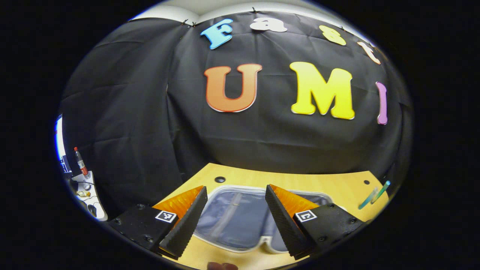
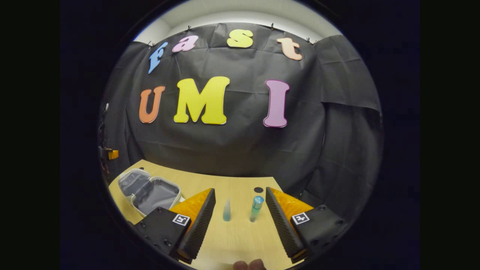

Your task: First open the suitcase, pack the skin care products into it, and then close the suitcase.

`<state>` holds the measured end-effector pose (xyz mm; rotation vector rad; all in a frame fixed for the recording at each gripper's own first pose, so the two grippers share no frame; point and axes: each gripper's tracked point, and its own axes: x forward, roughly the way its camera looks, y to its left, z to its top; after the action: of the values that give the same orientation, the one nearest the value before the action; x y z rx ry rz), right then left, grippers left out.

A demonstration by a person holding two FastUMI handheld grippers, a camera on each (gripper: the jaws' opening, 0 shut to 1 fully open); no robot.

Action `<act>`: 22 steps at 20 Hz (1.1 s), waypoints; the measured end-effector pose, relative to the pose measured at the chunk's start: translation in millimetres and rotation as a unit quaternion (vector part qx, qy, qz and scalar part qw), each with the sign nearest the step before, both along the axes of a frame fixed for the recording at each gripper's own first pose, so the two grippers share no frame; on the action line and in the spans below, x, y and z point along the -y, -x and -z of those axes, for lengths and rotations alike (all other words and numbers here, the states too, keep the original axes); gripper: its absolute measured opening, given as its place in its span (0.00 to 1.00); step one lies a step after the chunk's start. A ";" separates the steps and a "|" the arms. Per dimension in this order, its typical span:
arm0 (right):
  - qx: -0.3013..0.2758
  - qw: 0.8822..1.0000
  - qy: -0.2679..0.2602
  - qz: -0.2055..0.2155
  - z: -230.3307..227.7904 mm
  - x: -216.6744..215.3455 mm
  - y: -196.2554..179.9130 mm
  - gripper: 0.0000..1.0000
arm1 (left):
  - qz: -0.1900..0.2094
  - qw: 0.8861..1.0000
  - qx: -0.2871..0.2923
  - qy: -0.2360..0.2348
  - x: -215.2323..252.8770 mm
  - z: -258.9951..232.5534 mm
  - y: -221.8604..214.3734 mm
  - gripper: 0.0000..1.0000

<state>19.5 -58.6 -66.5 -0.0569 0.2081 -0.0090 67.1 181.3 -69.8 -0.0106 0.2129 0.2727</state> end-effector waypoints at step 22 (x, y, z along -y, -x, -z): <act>-0.049 0.999 0.018 0.009 59.5 138.5 -13.6 0.80 | 0.335 0.937 -0.102 0.021 447.6 145.9 -55.0 0.99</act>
<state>33.2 -197.1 -126.0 -0.0915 0.3070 -0.0270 122.1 -266.3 -215.7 0.0471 0.4137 -0.4146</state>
